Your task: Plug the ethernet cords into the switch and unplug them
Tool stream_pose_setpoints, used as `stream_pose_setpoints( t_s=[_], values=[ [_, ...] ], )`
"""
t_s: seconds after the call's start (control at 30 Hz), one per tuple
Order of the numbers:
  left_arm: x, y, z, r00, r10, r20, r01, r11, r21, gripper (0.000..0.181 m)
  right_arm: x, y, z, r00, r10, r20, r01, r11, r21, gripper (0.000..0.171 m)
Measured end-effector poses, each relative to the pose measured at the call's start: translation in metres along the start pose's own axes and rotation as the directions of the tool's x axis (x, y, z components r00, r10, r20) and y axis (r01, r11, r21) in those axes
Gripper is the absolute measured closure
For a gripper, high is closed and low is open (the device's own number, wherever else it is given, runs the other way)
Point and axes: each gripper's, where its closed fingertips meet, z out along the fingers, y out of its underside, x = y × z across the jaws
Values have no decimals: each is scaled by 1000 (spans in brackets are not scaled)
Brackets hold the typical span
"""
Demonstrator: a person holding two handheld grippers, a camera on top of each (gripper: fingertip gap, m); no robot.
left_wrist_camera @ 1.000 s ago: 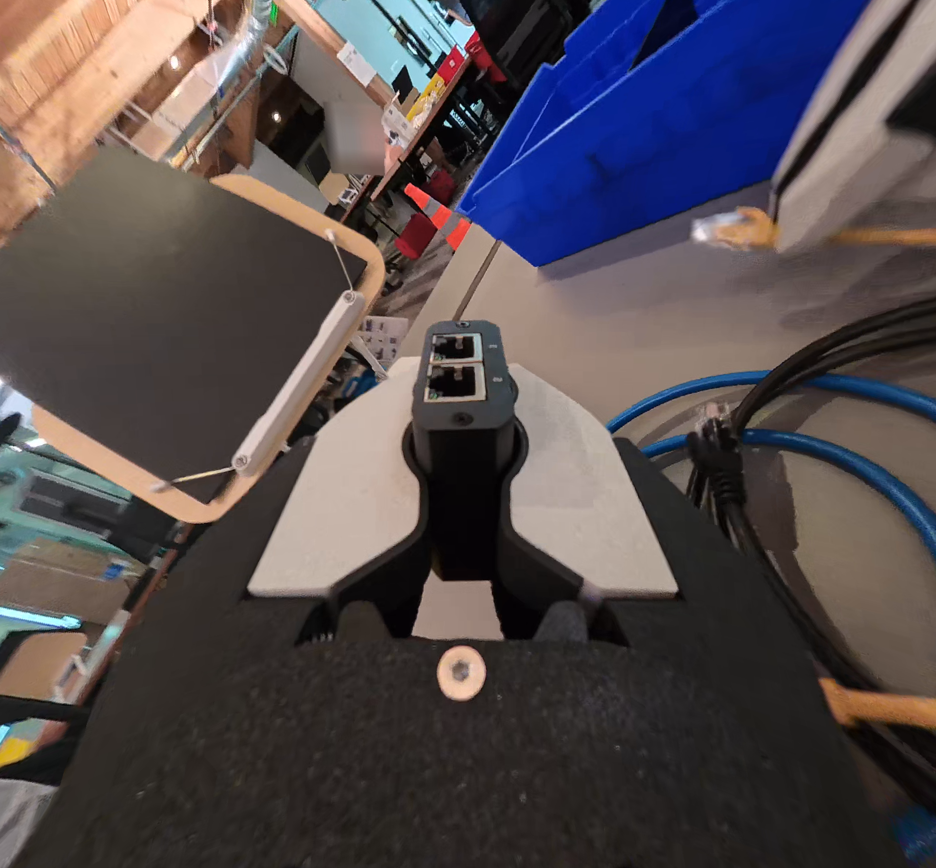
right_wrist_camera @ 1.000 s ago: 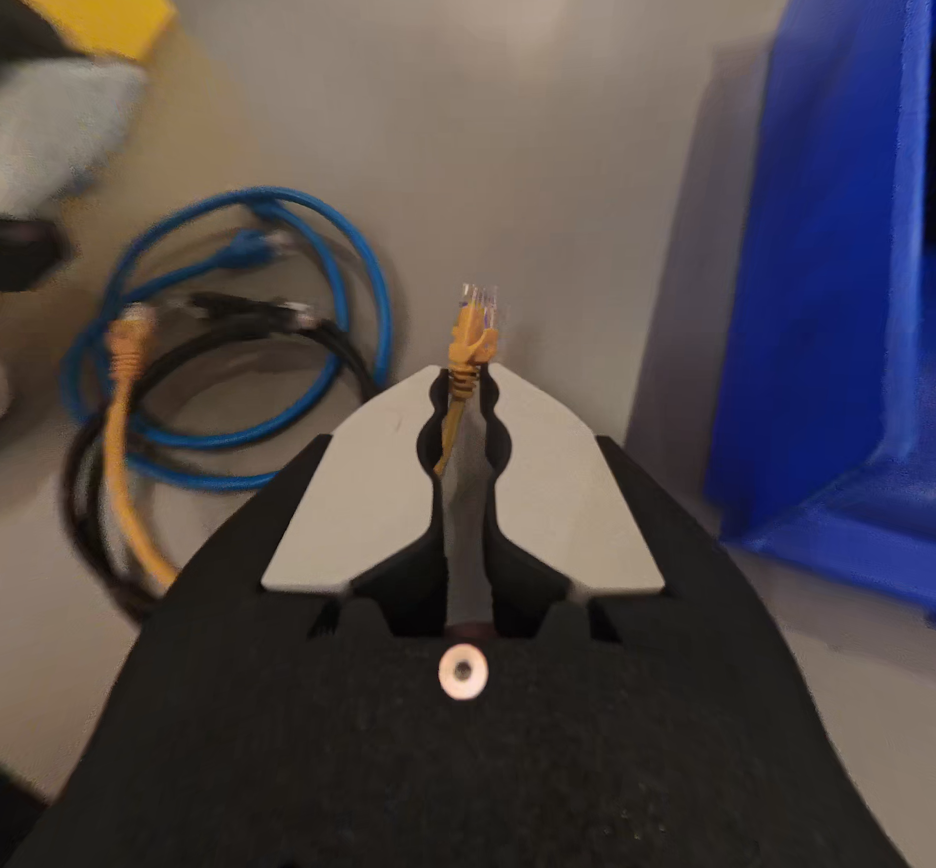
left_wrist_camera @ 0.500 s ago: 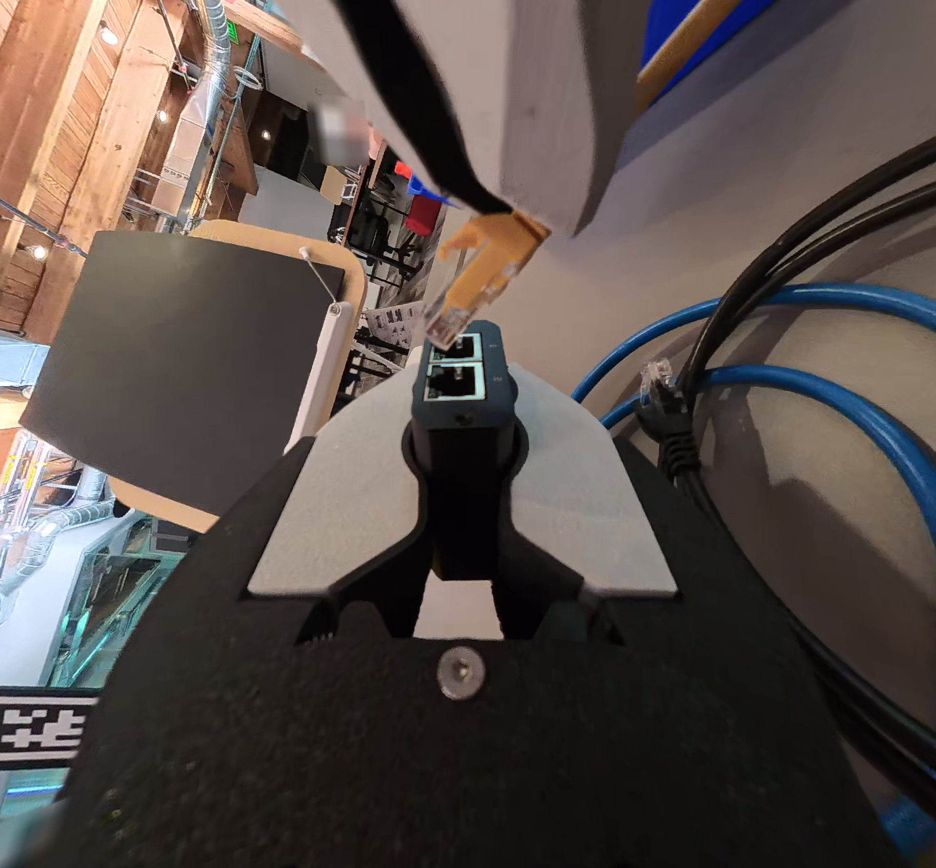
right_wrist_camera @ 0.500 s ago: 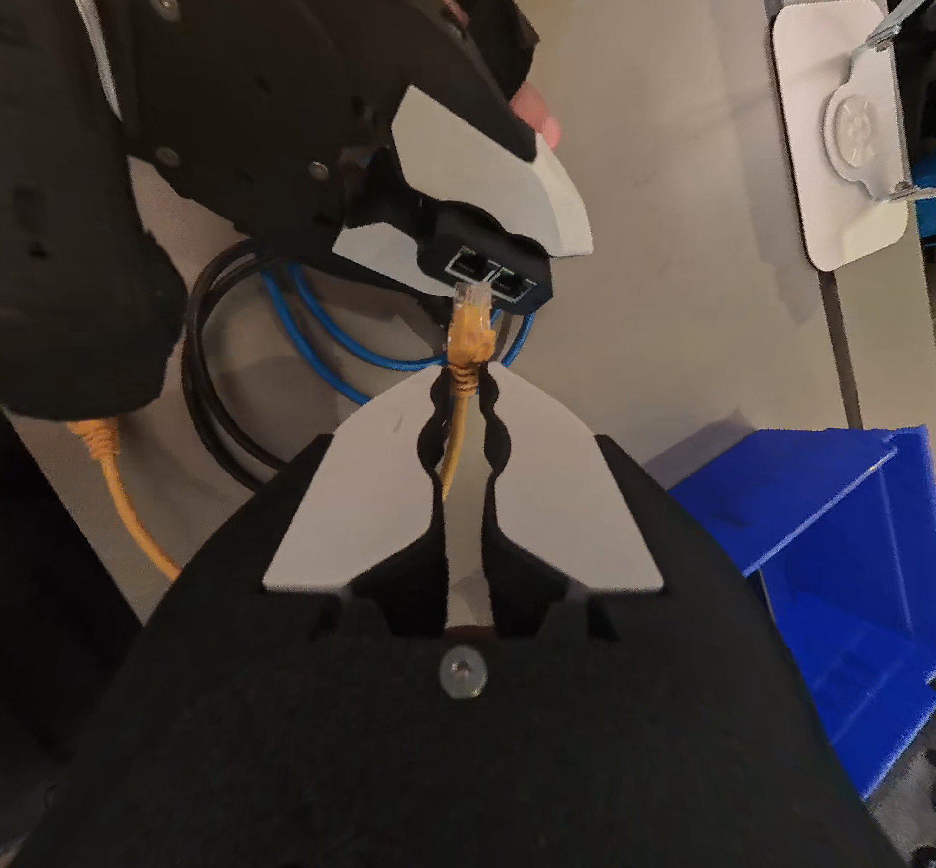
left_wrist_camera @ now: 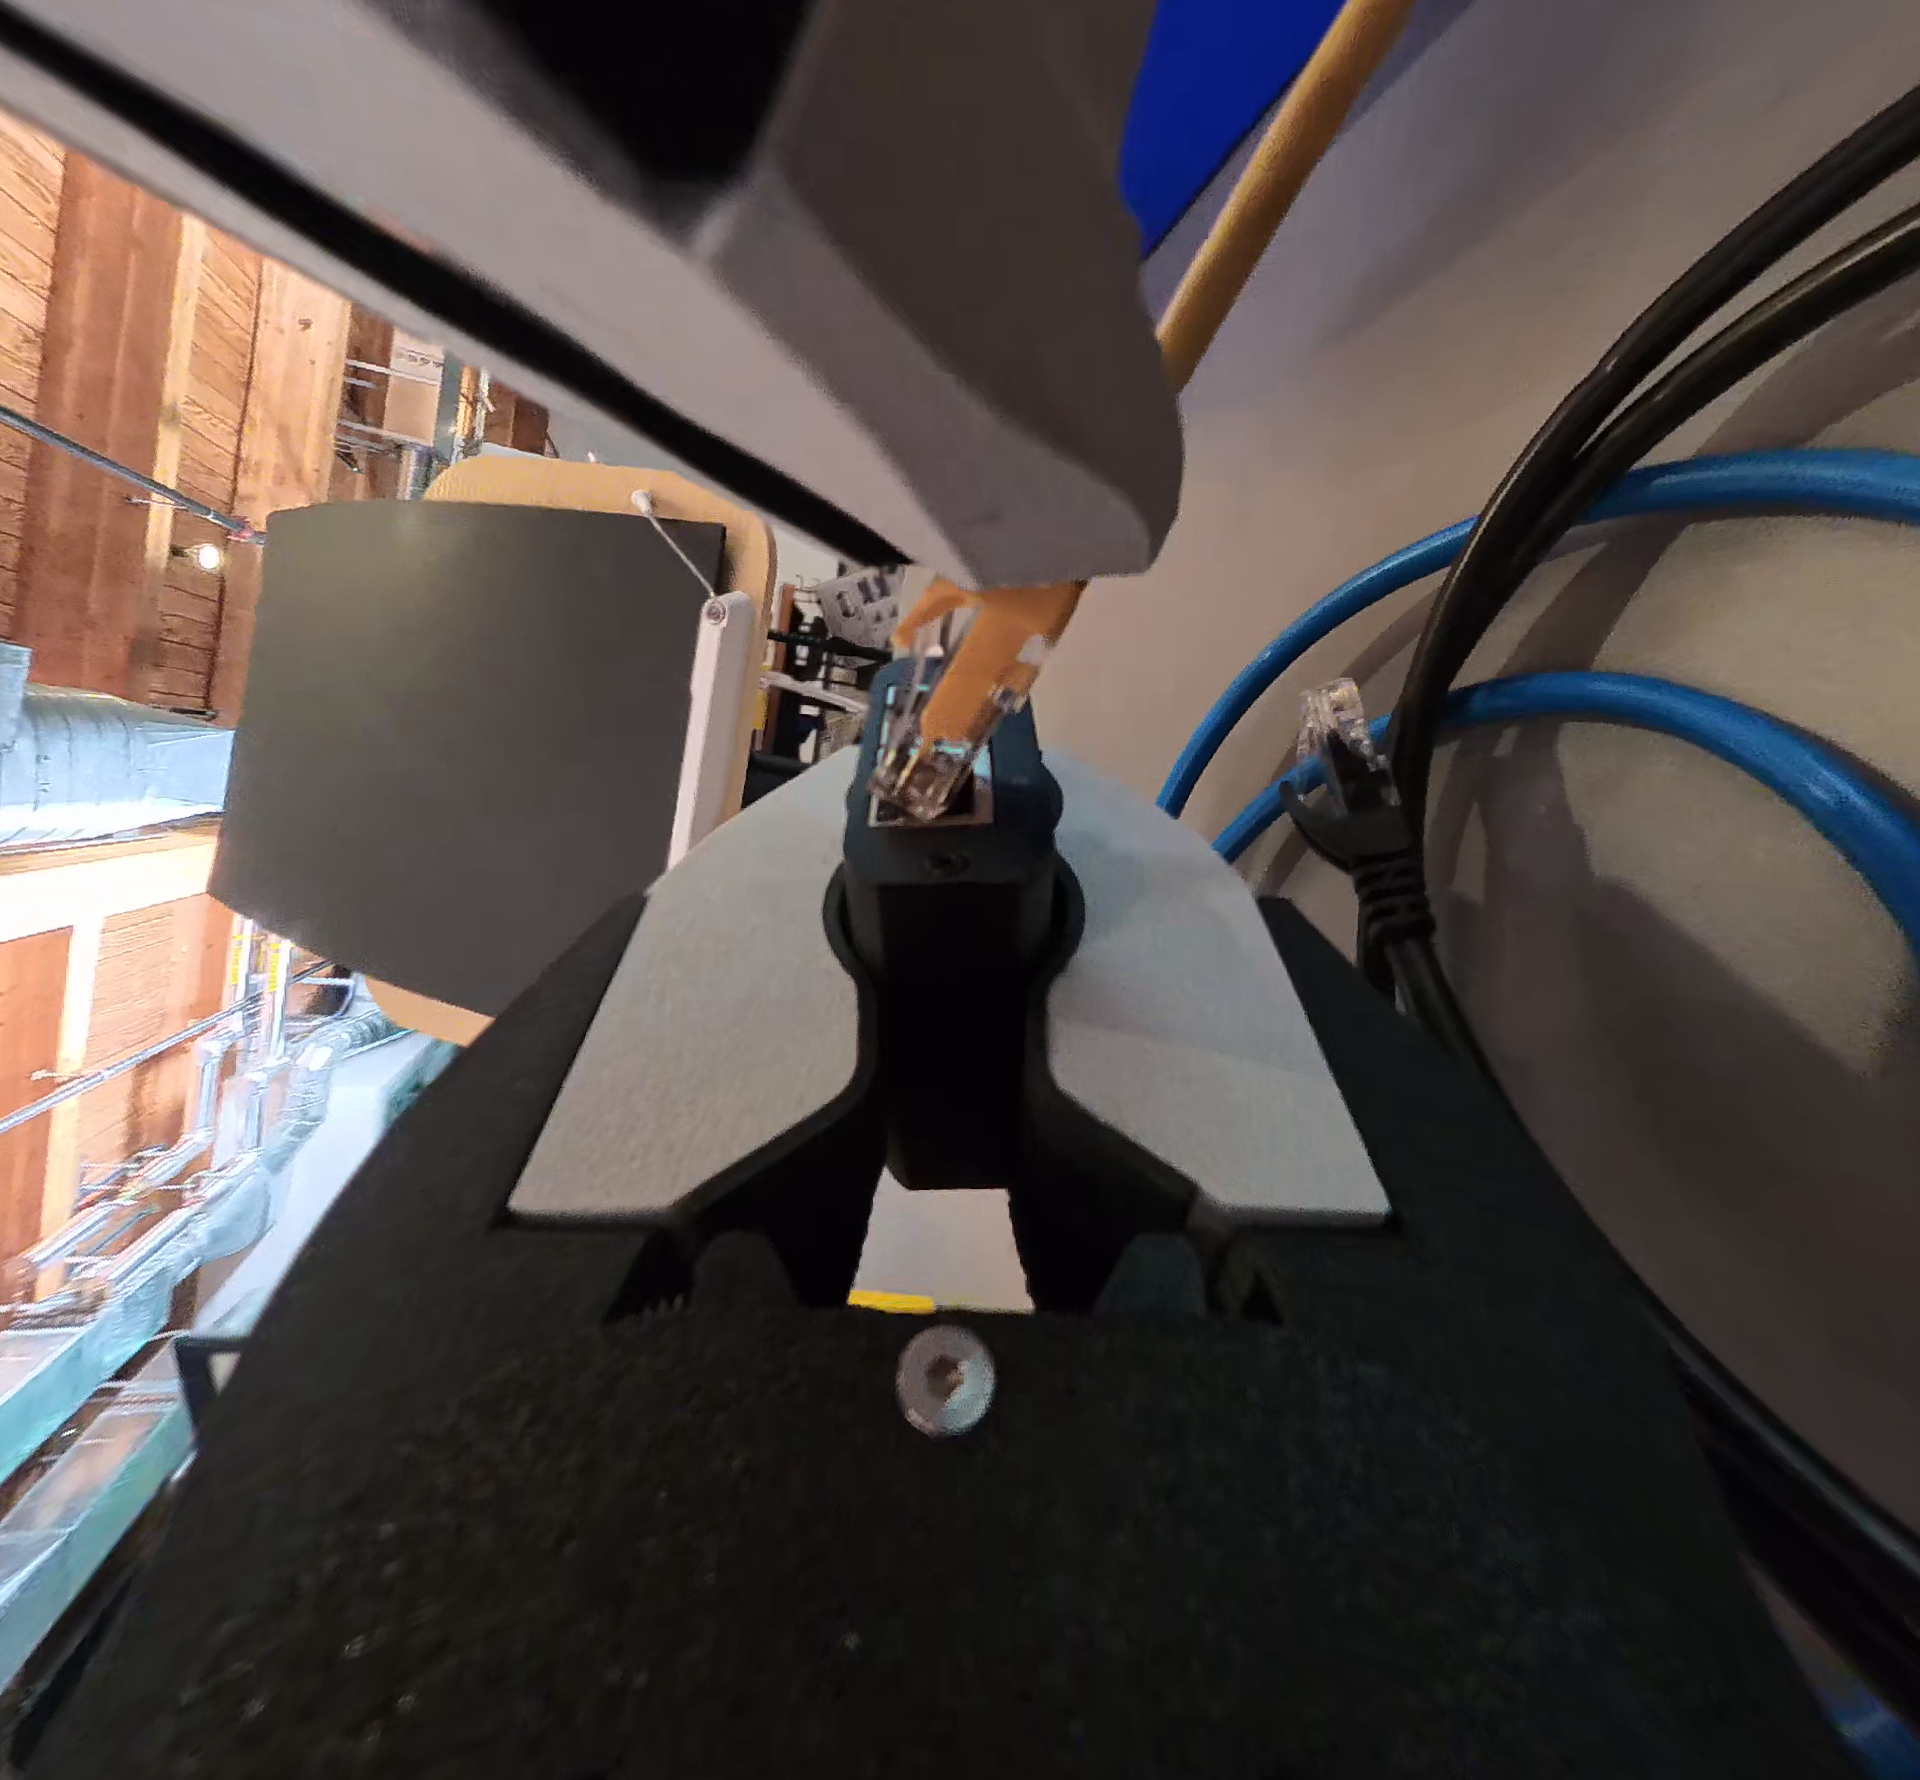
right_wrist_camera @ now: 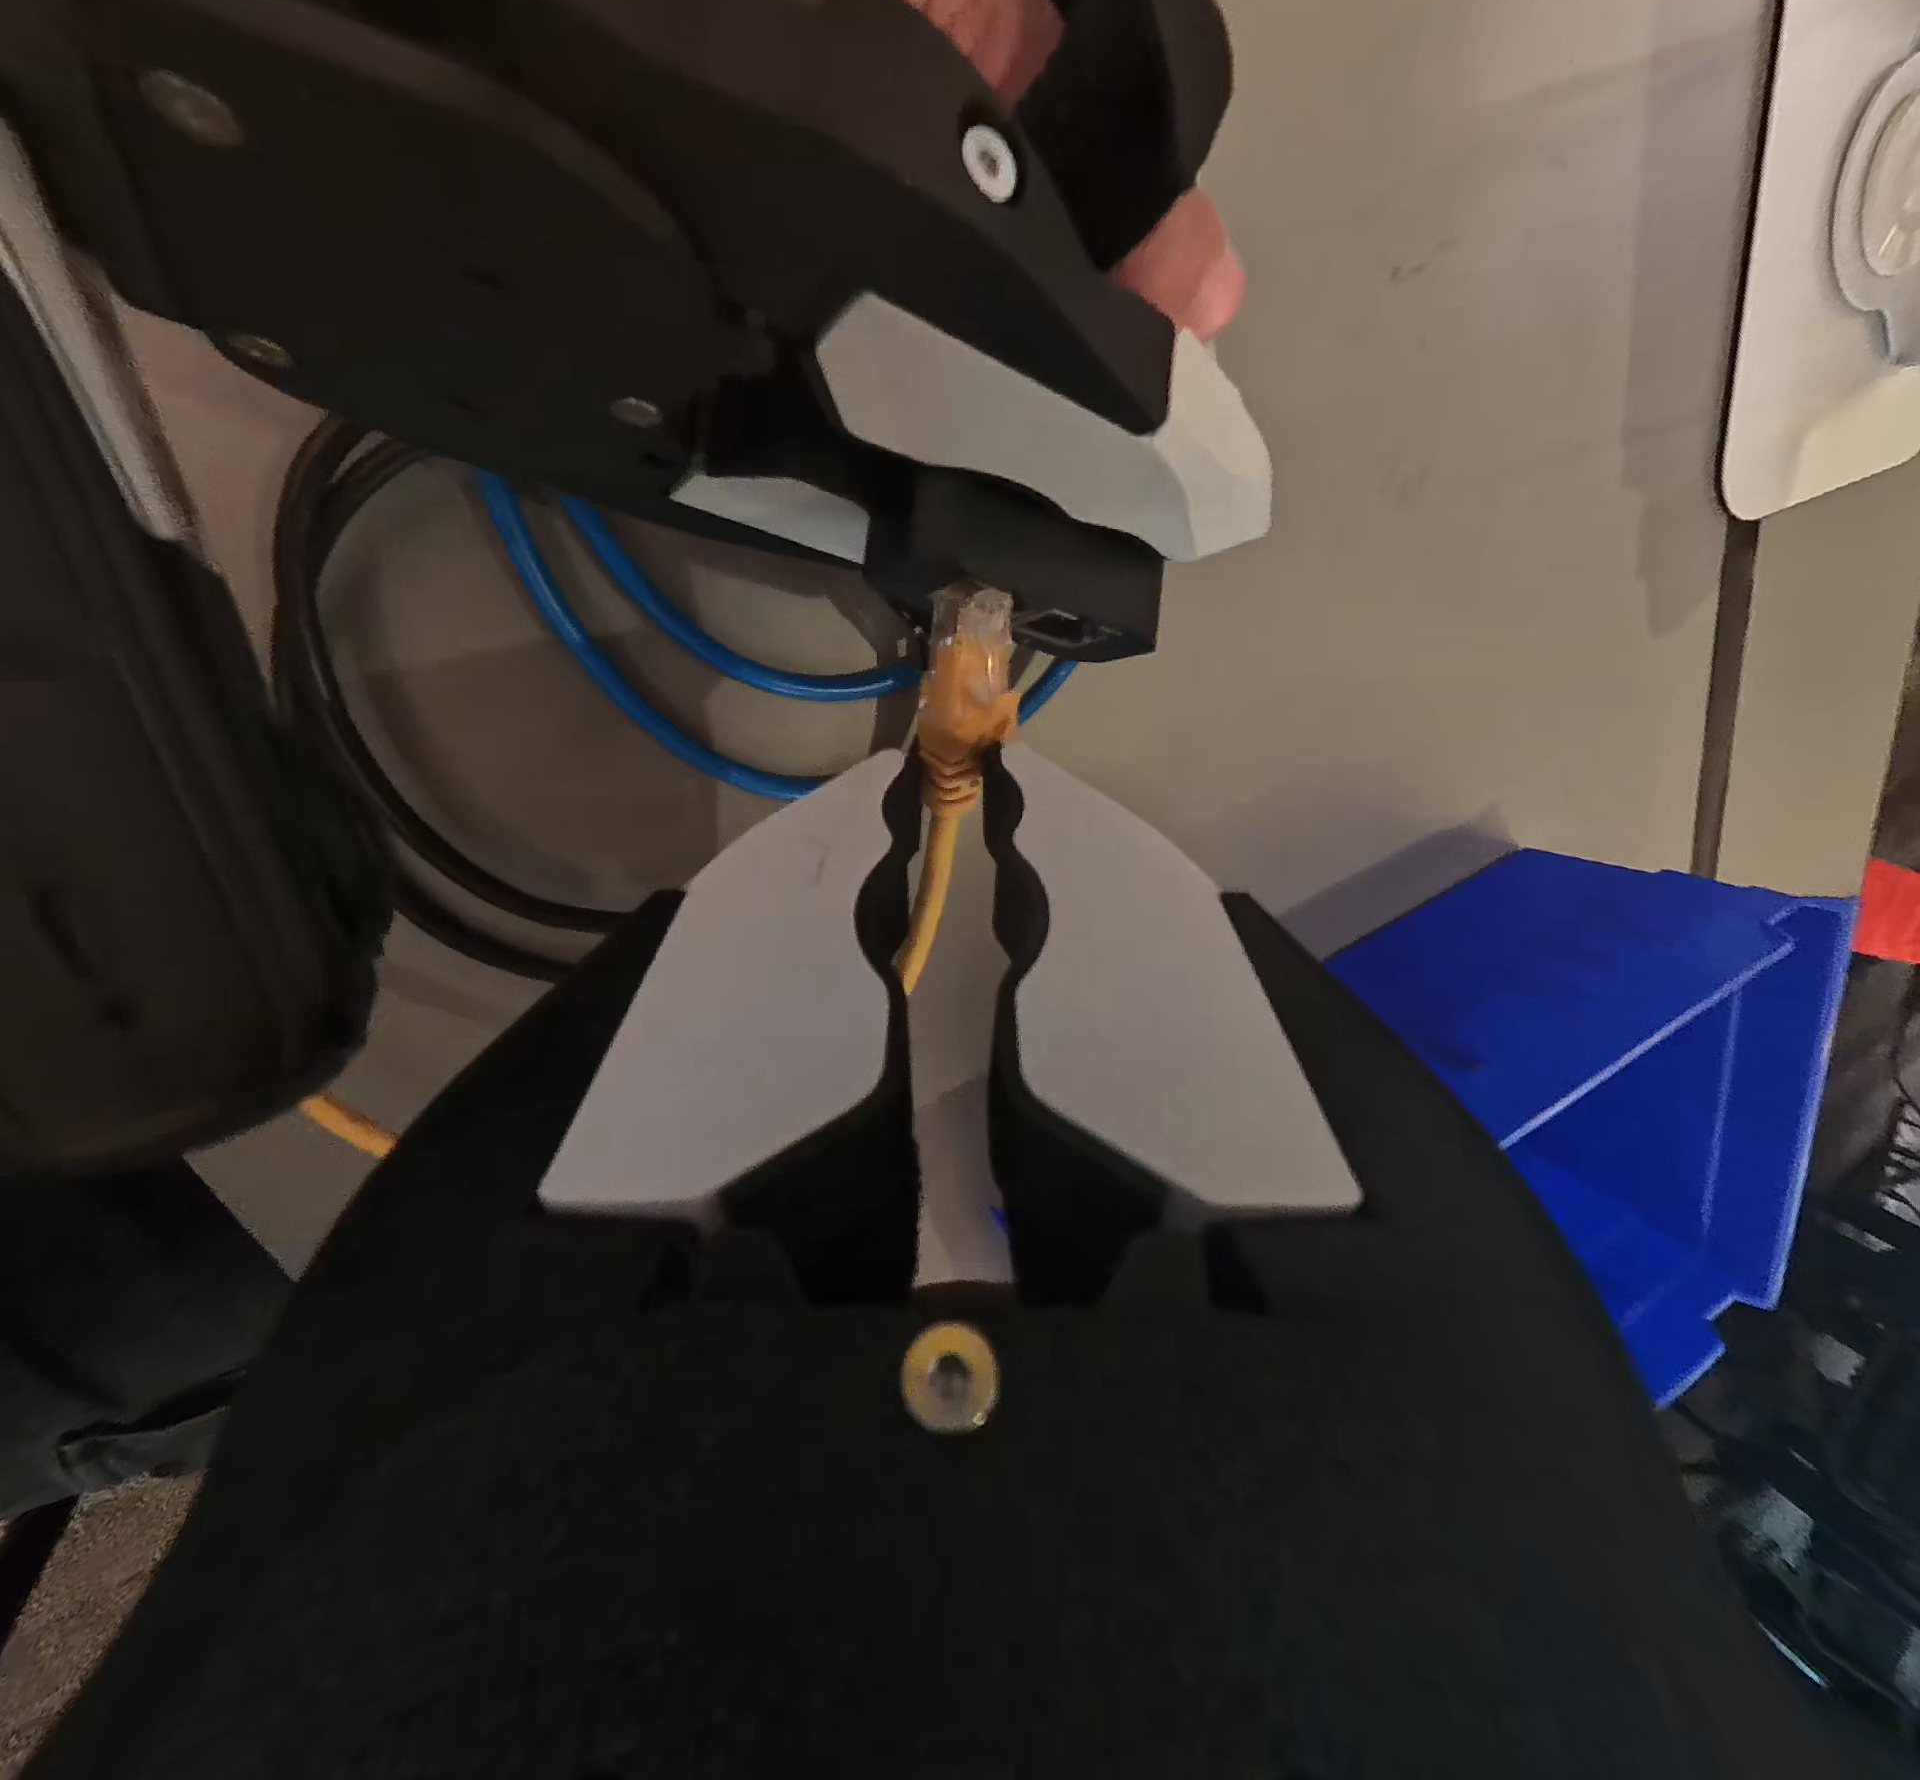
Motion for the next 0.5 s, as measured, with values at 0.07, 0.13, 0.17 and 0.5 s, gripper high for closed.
stream_pose_setpoints(
  t_s=[0.07, 0.13, 0.17, 0.5],
  values=[
    [0, 2, 1, 1000, 14, 6, -14, 1000, -21, 155, 3, 0, 1, 1000, -10, -26, 10, 1000, -30, 160],
    [1, 4, 2, 1000, 26, 4, -26, 999, -39, 155, 3, 1, 2, 998, -35, -49, 32, 998, -60, 160],
    [2, 5, 2, 999, 32, -1, -32, 998, -46, 155, 4, 2, 2, 997, -51, -60, 46, 996, -80, 160],
    [11, 31, 9, 997, 22, -73, -31, 992, -119, 155, 8, 45, 35, 996, 87, 3, -87, 991, -101, 159]
  ],
)
